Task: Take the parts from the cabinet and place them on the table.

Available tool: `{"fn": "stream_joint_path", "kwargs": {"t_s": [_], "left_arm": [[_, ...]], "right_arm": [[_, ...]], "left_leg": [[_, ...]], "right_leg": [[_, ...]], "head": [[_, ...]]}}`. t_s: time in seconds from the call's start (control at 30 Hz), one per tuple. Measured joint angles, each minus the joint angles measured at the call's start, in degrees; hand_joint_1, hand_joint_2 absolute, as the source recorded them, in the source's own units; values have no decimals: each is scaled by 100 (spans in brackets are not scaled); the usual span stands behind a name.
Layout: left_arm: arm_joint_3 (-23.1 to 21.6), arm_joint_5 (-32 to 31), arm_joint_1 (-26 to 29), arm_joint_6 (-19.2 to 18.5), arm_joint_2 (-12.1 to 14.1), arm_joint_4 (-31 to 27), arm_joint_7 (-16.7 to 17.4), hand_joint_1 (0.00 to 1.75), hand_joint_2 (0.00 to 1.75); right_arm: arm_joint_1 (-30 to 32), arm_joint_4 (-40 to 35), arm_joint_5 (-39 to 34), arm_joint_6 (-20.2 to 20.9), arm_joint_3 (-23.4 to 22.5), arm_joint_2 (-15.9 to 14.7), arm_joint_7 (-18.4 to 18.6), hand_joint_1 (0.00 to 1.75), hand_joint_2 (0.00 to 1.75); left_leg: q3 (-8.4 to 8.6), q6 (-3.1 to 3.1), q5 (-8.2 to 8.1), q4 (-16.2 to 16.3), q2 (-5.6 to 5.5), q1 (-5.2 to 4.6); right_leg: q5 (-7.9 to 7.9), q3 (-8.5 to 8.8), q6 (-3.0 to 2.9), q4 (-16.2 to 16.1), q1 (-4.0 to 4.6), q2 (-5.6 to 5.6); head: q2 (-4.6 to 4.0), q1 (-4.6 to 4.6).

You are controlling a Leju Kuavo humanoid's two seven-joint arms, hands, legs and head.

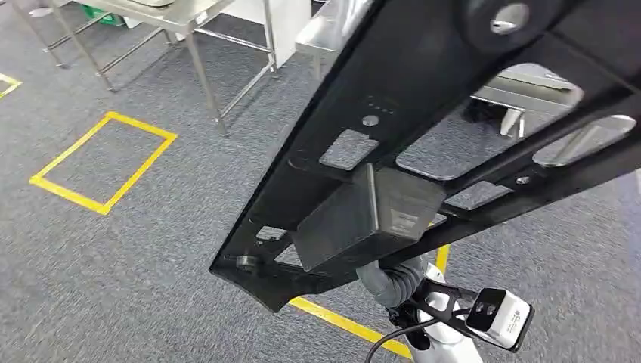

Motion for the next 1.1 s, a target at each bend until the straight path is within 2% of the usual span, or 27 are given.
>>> {"fn": "stream_joint_path", "kwargs": {"t_s": [0.03,0.07,0.1,0.13,0.17,0.27,0.3,0.33,0.37,0.4,0.43,0.47,0.5,0.53,0.57,0.6,0.63,0.67,0.8,0.83,0.87,0.9,0.97,1.0,1.03,1.07,1.1], "left_arm": [[0,0,-1,2,0,0,-39,0,175],[0,2,-8,2,0,0,-72,0,175],[0,4,-12,0,0,0,-105,0,175],[0,4,-8,0,2,0,-111,0,175],[0,7,-12,2,13,0,-107,0,175],[0,4,-19,28,15,0,-68,0,175],[0,2,-37,50,7,0,-50,0,175],[-2,2,-59,72,2,0,-35,0,175],[-2,2,-60,79,9,0,-35,0,175],[-2,2,-52,81,15,0,-35,0,175],[-2,2,-35,81,17,0,-35,0,175],[-2,2,-21,81,22,0,-35,0,175],[-2,4,-19,81,24,0,-35,0,175],[-2,4,-25,81,24,0,-35,0,175],[-2,7,-33,76,22,0,-35,0,175],[-2,9,-40,74,22,0,-35,0,175],[0,11,-47,74,20,0,-35,0,175],[2,11,-48,74,20,0,-35,0,175],[13,13,-66,57,20,0,-35,0,175],[15,13,-77,57,22,0,-39,0,175],[18,13,-68,57,24,0,-39,0,175],[17,13,-62,48,22,-2,-37,0,175],[18,13,-29,46,22,0,-35,0,175],[17,13,-11,46,22,0,-35,0,175],[17,13,-6,46,24,0,-35,0,175],[20,13,-11,44,24,0,-35,0,175],[20,13,-17,39,31,0,-33,0,175]], "right_arm": [[5,0,2,-6,0,0,0,161,175],[4,0,6,-17,2,0,0,161,175],[4,0,7,-17,2,0,0,161,175],[4,0,7,-17,2,0,0,161,175],[-3,0,7,-22,2,0,-2,161,175],[-5,0,2,-81,2,-2,2,161,175],[-13,-7,0,-103,2,-4,7,161,175],[-11,-11,-7,-114,2,-9,7,161,175],[-36,-11,-15,-120,2,-13,7,161,175],[-37,-11,-20,-127,2,-15,4,161,175],[-25,-11,-24,-140,2,-22,4,161,175],[-6,-9,-35,-151,2,-35,4,161,175],[12,-9,-37,-160,2,-46,4,161,175],[24,-9,-37,-166,2,-57,4,161,175],[24,-9,-37,-166,2,-63,4,161,175],[19,-9,-42,-160,2,-66,4,161,175],[12,-9,-46,-153,2,-66,4,161,175],[-3,-7,-50,-142,2,-66,4,161,175],[-24,-9,-57,-131,4,-66,4,161,175],[-17,-9,-57,-131,6,-66,4,161,175],[-35,-9,-57,-127,9,-66,-2,161,175],[-43,-9,-55,-125,18,-61,-2,161,175],[-35,-4,-57,-122,24,-63,-2,161,175],[-28,0,-57,-120,24,-63,-2,161,175],[-22,2,-57,-116,24,-63,-2,161,175],[-23,7,-57,-105,24,-63,0,161,175],[-25,7,-57,-98,26,-63,0,161,175]], "left_leg": [[68,11,203,-224,-5,0],[258,25,502,-691,-20,2],[493,43,797,-1241,-103,10],[687,69,981,-1713,-308,21],[734,96,885,-1842,-466,30],[729,173,911,-1815,-317,-21],[747,225,945,-1871,-261,32],[763,259,964,-1898,-183,33],[762,304,956,-1901,-130,25],[760,320,949,-1900,-56,14],[758,325,945,-1899,15,5],[751,328,940,-1897,85,5],[752,323,936,-1896,159,4],[758,312,928,-1895,225,5],[770,301,917,-1894,284,5],[794,285,904,-1894,343,5],[825,258,886,-1894,387,-1],[840,220,861,-1884,430,-41],[913,77,831,-1923,669,-35],[916,37,768,-1874,536,-1],[835,29,592,-1644,269,1],[657,19,366,-1241,113,8],[180,-6,-34,-276,6,8],[26,-5,-56,-15,3,7],[22,4,84,-82,0,7],[154,21,343,-430,-10,8],[367,42,637,-938,-52,9]], "right_leg": [[-7,8,6,11,-1,77],[-19,19,21,26,-3,160],[-34,30,39,42,-5,225],[-47,25,57,59,-12,283],[-60,-5,93,96,25,333],[-14,-66,202,68,-43,497],[-18,-77,252,73,-9,534],[-85,-87,260,161,-8,247],[-271,-221,291,418,3,-27],[-512,-438,319,865,-18,-140],[-721,-680,341,1343,-35,-176],[-853,-894,363,1760,-50,-183],[-846,-983,379,1918,-65,-190],[-703,-923,385,1779,-73,-209],[-469,-716,379,1386,-76,-247],[-210,-412,357,813,-72,-318],[-19,-101,312,263,-44,-547],[-82,-15,250,79,19,-760],[-38,-60,116,44,44,-461],[2,-8,76,-14,-18,-404],[10,7,39,-26,-26,-348],[16,3,21,-26,-25,-294],[13,-4,5,-18,-5,-138],[12,-5,4,-10,1,-52],[7,3,1,1,3,31],[-3,11,9,13,3,113],[-13,22,19,28,2,185]], "head": [[0,0],[0,0],[0,0],[0,0],[0,0],[0,0],[0,0],[0,0],[0,0],[0,2],[0,0],[0,0],[0,0],[0,0],[0,0],[0,0],[0,0],[0,0],[0,0],[0,0],[0,0],[0,0],[0,0],[0,0],[0,0],[0,0],[0,0]]}}
